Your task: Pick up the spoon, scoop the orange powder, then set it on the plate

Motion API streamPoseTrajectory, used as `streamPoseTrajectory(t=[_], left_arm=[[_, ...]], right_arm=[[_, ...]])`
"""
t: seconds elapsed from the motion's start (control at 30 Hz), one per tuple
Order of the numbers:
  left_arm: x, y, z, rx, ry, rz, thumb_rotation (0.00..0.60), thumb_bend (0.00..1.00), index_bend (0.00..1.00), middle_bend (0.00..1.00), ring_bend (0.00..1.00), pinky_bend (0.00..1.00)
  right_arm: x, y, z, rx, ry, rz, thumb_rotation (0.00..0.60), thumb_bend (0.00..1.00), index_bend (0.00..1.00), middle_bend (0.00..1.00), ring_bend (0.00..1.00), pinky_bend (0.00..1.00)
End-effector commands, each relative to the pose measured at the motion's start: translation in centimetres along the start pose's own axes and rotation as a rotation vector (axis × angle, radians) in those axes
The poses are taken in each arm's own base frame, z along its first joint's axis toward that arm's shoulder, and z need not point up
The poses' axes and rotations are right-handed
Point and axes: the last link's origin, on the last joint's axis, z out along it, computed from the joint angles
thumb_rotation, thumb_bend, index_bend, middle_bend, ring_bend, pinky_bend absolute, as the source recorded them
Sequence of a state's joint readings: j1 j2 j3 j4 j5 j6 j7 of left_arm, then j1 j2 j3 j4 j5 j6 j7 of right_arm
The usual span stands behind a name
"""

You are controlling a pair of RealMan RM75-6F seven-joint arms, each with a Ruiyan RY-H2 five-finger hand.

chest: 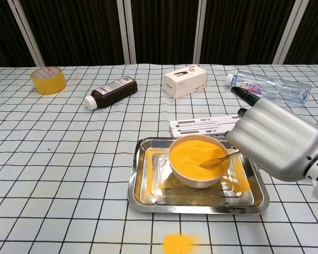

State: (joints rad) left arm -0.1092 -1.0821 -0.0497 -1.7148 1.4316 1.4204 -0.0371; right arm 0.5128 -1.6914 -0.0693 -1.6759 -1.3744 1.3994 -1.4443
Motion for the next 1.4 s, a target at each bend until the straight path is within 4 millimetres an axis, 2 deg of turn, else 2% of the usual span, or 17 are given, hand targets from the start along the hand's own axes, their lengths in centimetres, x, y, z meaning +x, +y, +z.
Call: streamPoseTrajectory(t=[0.03, 0.43, 0.93, 1.17, 1.4], left_arm=[[0.0, 0.0, 0.0, 0.000, 0.000, 0.000, 0.600, 0.00, 0.00, 0.00, 0.00, 0.00], [0.0, 0.0, 0.0, 0.000, 0.000, -0.001, 0.600, 0.00, 0.00, 0.00, 0.00, 0.00], [0.0, 0.1, 0.0, -0.002, -0.002, 0.000, 0.600, 0.00, 0.00, 0.00, 0.00, 0.00], [0.0, 0.0, 0.0, 0.000, -0.003, 0.001, 0.600, 0.00, 0.00, 0.00, 0.00, 0.00], [0.0, 0.0, 0.1, 0.001, -0.003, 0.001, 0.600, 0.00, 0.00, 0.00, 0.00, 0.00]], right_arm=[[0.0, 0.0, 0.3, -0.013, 0.004, 0.003, 0.600, 0.66, 0.88, 0.80, 0.40, 0.00], [0.5, 1.0, 1.1, -0.066, 0.030, 0.030, 0.600, 0.66, 0.88, 0.80, 0.40, 0.00], [1.6, 1.0, -1.5, -0.011, 0.004, 0.101, 0.600, 0.66, 0.88, 0.80, 0.41, 0.00], [1.1, 0.4, -2.1, 0.003, -0.035, 0.129, 0.600, 0.66, 0.88, 0.80, 0.41, 0.00], [0.2, 0.1, -1.8, -0.009, -0.060, 0.129, 0.600, 0.66, 0.88, 0.80, 0.41, 0.00]])
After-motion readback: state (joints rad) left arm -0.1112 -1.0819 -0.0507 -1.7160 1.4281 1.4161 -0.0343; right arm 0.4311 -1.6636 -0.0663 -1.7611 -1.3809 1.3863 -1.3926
